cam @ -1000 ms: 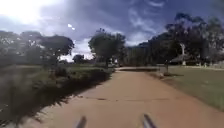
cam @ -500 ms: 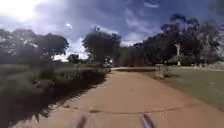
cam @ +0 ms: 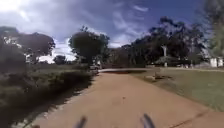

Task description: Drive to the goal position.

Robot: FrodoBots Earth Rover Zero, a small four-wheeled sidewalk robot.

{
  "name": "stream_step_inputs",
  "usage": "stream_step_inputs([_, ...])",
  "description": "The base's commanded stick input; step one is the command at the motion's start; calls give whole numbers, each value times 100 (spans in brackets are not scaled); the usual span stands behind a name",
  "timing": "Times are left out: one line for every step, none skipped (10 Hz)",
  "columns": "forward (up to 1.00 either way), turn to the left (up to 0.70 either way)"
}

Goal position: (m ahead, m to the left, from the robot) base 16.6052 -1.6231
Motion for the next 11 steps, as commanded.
stream_step_inputs([100, 0])
stream_step_inputs([100, 0])
stream_step_inputs([100, 0])
stream_step_inputs([100, 0])
stream_step_inputs([100, 0])
stream_step_inputs([100, 0])
stream_step_inputs([100, 0])
stream_step_inputs([100, 0])
stream_step_inputs([100, 0])
stream_step_inputs([100, 0])
stream_step_inputs([100, 0])
